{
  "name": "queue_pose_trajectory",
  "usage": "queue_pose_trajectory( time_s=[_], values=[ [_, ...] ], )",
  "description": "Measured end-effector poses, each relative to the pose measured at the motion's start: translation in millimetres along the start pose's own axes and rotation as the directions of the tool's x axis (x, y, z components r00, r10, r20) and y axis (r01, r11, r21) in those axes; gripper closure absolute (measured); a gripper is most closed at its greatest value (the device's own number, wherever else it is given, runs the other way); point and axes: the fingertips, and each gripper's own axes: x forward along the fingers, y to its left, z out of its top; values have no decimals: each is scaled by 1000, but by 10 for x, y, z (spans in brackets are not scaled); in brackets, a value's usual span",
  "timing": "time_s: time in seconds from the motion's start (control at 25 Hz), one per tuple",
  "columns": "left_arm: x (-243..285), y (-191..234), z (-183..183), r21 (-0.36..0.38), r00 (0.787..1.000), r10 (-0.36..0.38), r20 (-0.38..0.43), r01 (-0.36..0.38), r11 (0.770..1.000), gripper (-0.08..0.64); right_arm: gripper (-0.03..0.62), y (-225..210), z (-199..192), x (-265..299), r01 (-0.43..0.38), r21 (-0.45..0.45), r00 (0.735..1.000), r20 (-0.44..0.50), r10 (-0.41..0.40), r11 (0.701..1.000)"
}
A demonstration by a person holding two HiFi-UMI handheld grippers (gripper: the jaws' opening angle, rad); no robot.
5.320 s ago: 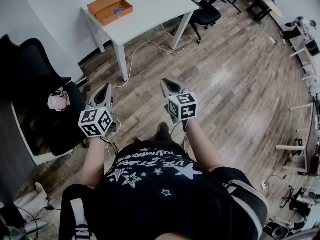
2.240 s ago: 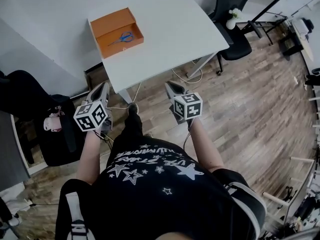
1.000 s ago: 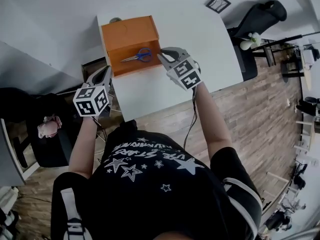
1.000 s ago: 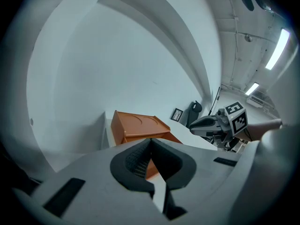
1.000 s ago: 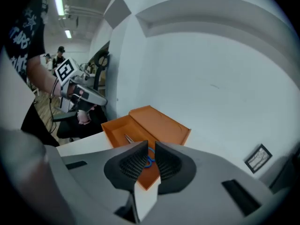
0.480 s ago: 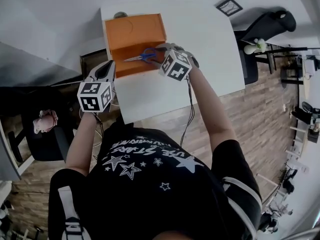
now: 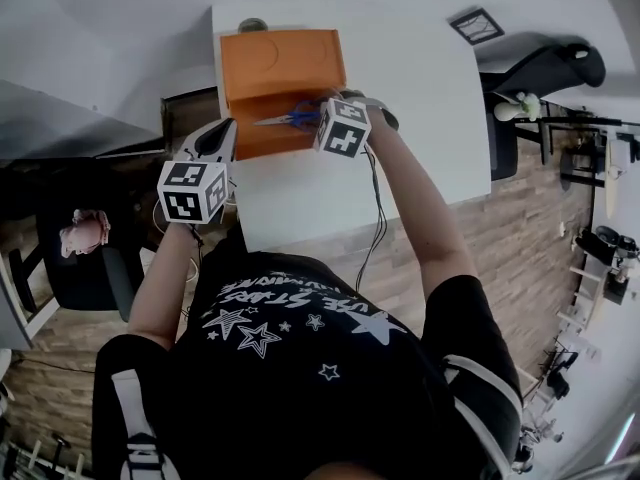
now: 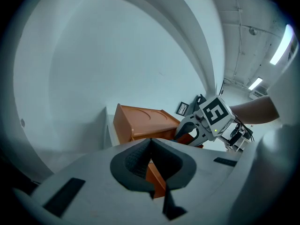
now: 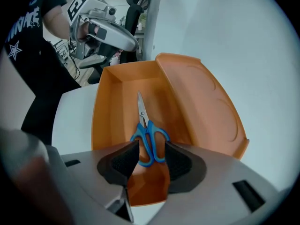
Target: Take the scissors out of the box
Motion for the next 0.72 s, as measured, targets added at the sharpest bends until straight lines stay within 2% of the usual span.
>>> queue_pose_trajectory(
  time_s=[0.2,0.48,0.6,0.72],
  values=[
    [28,45,-2,-14,1000,2,1,-2,1000,541,419,4,36,91,-20,-56,998,-54,17,998],
    [32,98,-33,-32,1000,4,-7,-5,999,541,422,7,34,137,-37,-29,993,-112,34,999],
    [35,116,-55,-49,1000,2,-12,-3,999,541,460,57,43,159,-65,-46,986,-157,57,997],
    [40,139,-84,-67,1000,1,-16,-2,998,541,477,89,37,161,-89,-40,983,-164,82,995]
  ],
)
